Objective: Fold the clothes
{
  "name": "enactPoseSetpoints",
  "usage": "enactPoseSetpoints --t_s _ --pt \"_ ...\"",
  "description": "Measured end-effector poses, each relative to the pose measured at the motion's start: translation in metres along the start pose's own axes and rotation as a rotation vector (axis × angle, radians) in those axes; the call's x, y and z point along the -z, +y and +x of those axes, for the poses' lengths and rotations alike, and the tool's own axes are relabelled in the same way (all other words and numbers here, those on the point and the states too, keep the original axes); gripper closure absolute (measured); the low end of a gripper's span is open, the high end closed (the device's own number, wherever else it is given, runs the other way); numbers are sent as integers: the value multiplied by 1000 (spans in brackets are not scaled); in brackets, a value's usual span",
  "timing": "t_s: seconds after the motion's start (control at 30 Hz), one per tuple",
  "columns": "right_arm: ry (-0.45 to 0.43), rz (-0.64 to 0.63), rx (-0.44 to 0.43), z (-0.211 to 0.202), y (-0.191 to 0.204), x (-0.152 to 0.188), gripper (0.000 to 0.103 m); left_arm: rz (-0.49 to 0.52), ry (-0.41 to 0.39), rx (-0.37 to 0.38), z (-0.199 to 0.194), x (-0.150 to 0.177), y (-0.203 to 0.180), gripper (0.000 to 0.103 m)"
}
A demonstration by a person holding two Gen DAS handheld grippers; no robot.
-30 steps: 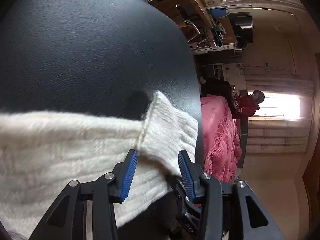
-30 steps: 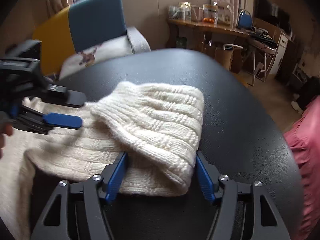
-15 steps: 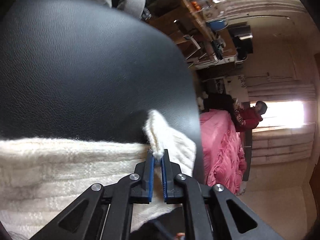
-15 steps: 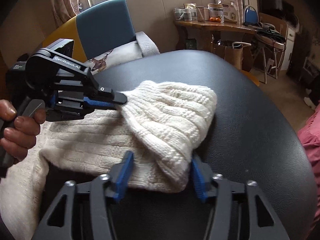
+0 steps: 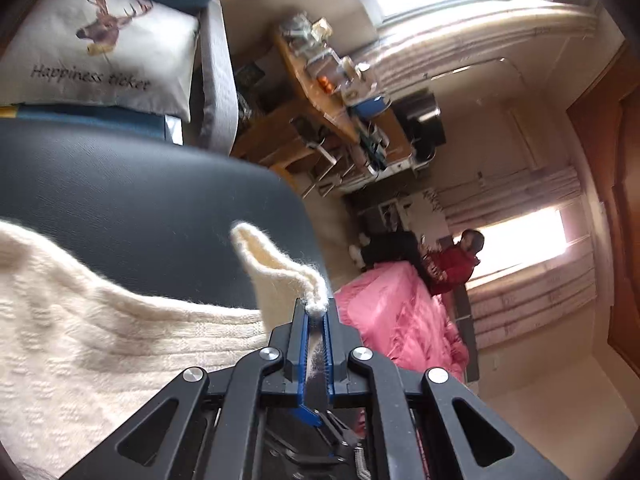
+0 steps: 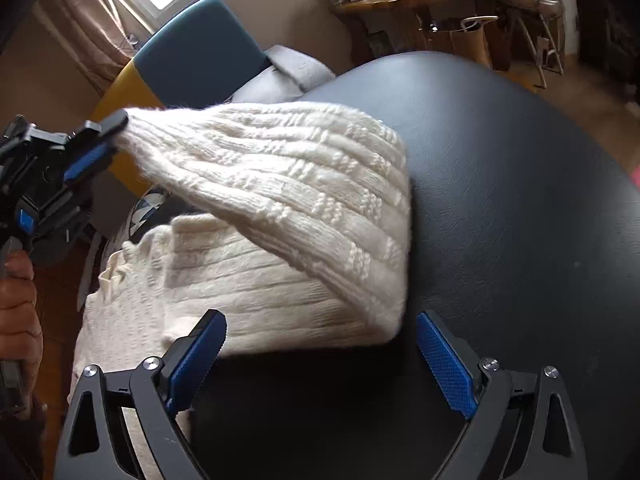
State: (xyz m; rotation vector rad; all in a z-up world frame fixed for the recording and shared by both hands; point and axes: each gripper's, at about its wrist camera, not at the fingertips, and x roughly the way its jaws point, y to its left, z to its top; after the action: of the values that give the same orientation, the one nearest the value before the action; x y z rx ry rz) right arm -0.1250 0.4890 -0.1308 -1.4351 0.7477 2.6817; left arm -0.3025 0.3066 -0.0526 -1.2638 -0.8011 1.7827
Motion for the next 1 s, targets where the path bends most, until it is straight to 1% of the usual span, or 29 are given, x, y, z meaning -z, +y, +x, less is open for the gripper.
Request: enactPoseSetpoints --t_s 0.03,0.13,0.23,0.27,0.3,0.33,0.37,0.4,0.6,0.63,0.8,0.87,0.93,1.0 --pt "10 -16 22 3 9 0 7 -1 -13 8 -11 0 0 98" --pt "-48 -1 59 4 28 1 7 -4 -59 25 -49 -4 5 98" --pt "-88 54 55 9 39 0 7 12 -122 34 -92 -6 10 98" --pt "-97 60 55 11 44 -1 15 12 -146 40 -107 -5 12 98" --pt "-98 58 59 13 49 -2 25 13 -170 46 -121 -4 14 98" --pt "-86 58 52 16 55 -3 62 18 -193 50 -136 -4 17 98" --pt "-68 64 29 21 61 -4 82 23 -215 54 -151 -3 20 98" --pt "-57 58 20 24 67 -4 94 33 -234 46 -164 -1 23 98" --pt "-44 -91 34 31 120 0 95 62 -308 -5 -224 14 51 98" --pt "-43 -112 35 32 129 3 95 71 -322 -23 -235 18 57 98" --pt "-37 -153 -6 45 158 7 95 100 -406 -77 -283 32 86 98" --pt "-25 -169 -37 51 171 11 95 121 -434 -133 -301 40 99 98" --pt "-6 -202 -58 60 189 18 95 119 -446 -173 -316 50 117 98" --pt "24 -235 -75 70 205 28 95 101 -444 -248 -327 61 141 98"
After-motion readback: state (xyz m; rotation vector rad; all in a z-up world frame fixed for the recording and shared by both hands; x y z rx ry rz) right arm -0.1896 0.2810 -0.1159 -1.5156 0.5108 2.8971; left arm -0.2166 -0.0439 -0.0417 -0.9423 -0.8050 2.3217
